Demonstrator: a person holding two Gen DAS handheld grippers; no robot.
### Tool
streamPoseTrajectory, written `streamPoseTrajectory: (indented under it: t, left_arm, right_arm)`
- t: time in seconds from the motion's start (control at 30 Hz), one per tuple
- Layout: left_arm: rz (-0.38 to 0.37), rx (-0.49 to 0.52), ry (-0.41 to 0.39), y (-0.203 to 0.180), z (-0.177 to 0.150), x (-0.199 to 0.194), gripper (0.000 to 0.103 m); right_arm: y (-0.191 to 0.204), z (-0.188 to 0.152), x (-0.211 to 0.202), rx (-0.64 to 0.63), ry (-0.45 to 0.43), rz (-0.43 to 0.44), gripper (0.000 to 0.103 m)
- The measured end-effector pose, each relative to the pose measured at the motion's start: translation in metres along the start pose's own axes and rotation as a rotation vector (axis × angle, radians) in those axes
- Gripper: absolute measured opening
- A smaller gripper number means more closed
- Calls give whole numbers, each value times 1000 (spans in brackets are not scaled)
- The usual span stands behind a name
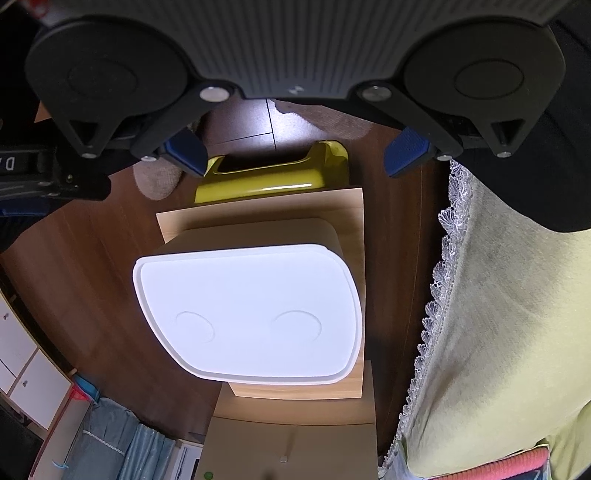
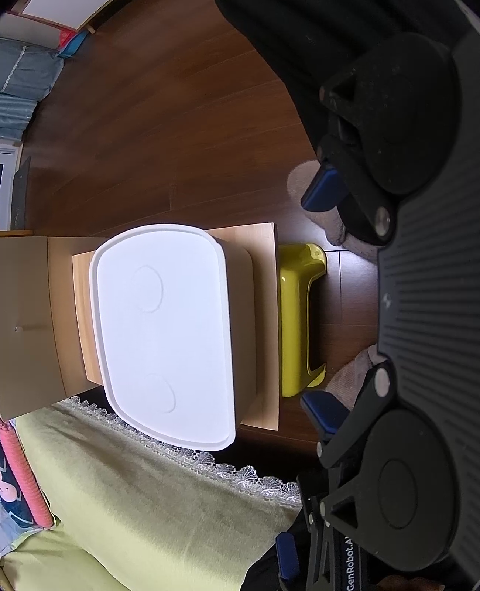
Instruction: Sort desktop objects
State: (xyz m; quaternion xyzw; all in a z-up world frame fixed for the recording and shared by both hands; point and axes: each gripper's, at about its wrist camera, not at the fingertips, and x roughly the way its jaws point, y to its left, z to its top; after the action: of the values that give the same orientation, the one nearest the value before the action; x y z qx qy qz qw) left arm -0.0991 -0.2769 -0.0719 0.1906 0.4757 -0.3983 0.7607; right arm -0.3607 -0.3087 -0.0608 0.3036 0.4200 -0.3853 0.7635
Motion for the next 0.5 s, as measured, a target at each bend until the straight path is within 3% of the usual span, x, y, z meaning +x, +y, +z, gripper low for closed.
streamPoseTrajectory:
  t: [0.5]
  left_arm:
    - [6, -3, -34, -2, 1, -2, 102]
  right_arm:
    - [-2, 3, 3, -2, -1, -4, 102]
